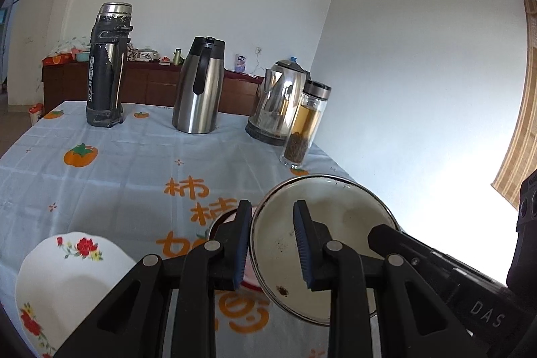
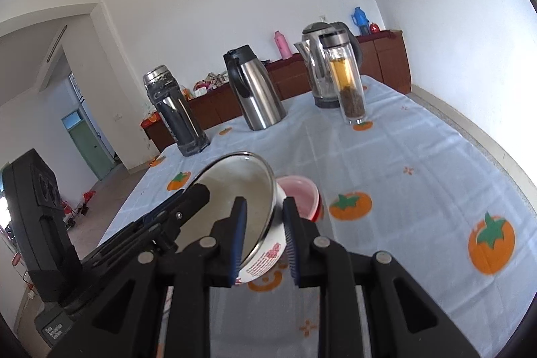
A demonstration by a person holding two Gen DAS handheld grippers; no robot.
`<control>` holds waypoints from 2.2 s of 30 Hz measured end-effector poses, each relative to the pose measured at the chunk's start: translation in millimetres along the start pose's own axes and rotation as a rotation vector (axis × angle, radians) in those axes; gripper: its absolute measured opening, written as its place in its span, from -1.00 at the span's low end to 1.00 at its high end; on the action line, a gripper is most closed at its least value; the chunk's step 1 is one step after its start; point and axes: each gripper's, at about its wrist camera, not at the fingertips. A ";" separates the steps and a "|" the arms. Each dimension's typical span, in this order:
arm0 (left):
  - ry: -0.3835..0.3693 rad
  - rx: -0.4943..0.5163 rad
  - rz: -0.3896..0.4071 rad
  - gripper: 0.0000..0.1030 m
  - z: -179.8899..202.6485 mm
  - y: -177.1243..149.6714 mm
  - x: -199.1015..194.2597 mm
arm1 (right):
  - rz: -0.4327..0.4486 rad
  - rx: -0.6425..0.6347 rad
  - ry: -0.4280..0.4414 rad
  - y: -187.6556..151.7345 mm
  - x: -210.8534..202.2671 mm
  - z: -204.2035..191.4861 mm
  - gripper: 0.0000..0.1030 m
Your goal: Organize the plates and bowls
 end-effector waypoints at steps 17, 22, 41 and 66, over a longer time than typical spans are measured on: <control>0.110 -0.051 -0.088 -0.46 -13.3 -16.0 64.4 | -0.081 0.030 -0.020 -7.7 66.6 29.4 -0.57; 0.132 -0.046 -0.120 -0.45 -17.8 -24.5 74.1 | -0.093 0.009 -0.031 -16.6 75.9 31.9 -0.57; 0.207 0.064 -0.086 -0.01 -11.4 -30.4 68.6 | 0.117 0.059 -0.039 -17.7 51.3 52.8 0.59; 0.337 0.158 -0.015 0.25 -17.6 -39.7 51.2 | 0.183 -0.019 -0.171 -21.2 45.6 56.0 0.81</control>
Point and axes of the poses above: each gripper's, at about its wrist camera, not at the fingertips, and x roughly the way its jaws point, z to its right, y to its top, and after that the axes turned 10 degrees about z, right-handed
